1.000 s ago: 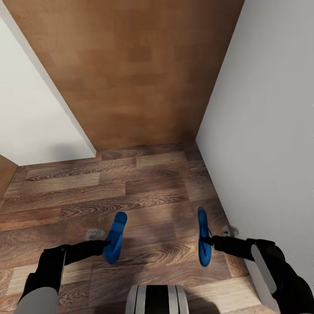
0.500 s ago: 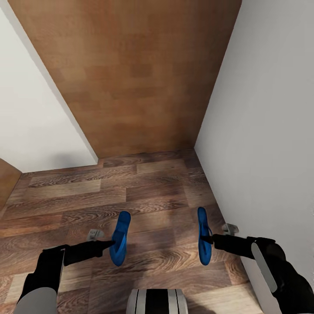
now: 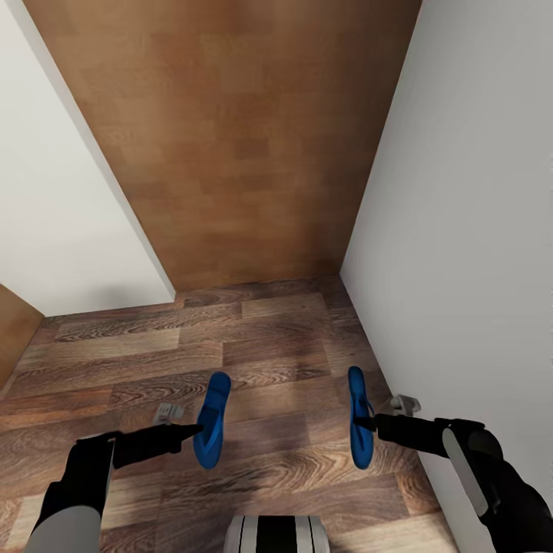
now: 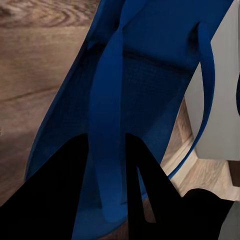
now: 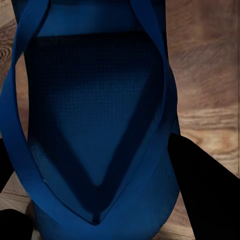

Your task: In the bedroom, move the book from the bed onto either nightstand, and place the two sandals side by side next to the bed.

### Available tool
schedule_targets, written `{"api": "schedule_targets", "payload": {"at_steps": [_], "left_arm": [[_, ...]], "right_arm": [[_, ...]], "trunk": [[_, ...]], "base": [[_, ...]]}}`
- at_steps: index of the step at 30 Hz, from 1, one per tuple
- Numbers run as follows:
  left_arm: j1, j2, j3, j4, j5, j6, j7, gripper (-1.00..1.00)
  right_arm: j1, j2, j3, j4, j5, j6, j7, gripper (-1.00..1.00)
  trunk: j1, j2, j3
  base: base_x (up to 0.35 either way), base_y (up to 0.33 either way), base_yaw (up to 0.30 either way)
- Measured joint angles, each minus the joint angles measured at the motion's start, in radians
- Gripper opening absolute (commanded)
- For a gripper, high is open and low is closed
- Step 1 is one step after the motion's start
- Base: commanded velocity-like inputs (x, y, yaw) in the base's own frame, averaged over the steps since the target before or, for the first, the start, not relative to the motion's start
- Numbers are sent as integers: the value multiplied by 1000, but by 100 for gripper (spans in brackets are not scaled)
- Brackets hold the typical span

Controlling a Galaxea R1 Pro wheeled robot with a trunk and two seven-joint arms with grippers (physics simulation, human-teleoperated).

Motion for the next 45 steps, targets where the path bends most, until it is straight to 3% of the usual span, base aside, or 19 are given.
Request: {"api": "schedule_targets", "payload": {"at_steps": [8,10,12,13,16,19,21,45], "left_arm": [[7,7,8,51,-5,-10,7,-100],[25,38,27,121,-8,-29,16,-100],[38,86,45,225,-7,-83,44,-100],[39,94,47,248,-5,-95,53,-100],[43,120,55,366,-6,-163,144,-100],[44,128,58,462,-6,-225,274,-100],[44,129,60,490,-3,-247,319,-100],[44,131,62,502,0,-260,343,-100]], "right_arm": [[3,0,1,63,48,-8,3,-100],[4,0,1,107,52,-10,3,-100],[4,1,1,142,49,-9,3,-100],[4,1,1,146,48,-9,3,-100],[4,3,2,159,47,-9,3,-100],[4,5,3,193,53,-12,2,-100],[4,6,6,213,50,-17,3,-100],[4,12,9,230,47,-25,3,-100]], "trunk": [[-4,2,31],[-4,2,39],[-5,3,46],[-6,3,50],[-7,4,62],[-8,4,73],[-9,5,81],[-20,11,174]], "base": [[0,0,0],[0,0,0],[0,0,0],[0,0,0],[0,0,0],[0,0,0],[0,0,0],[0,0,3]]}}
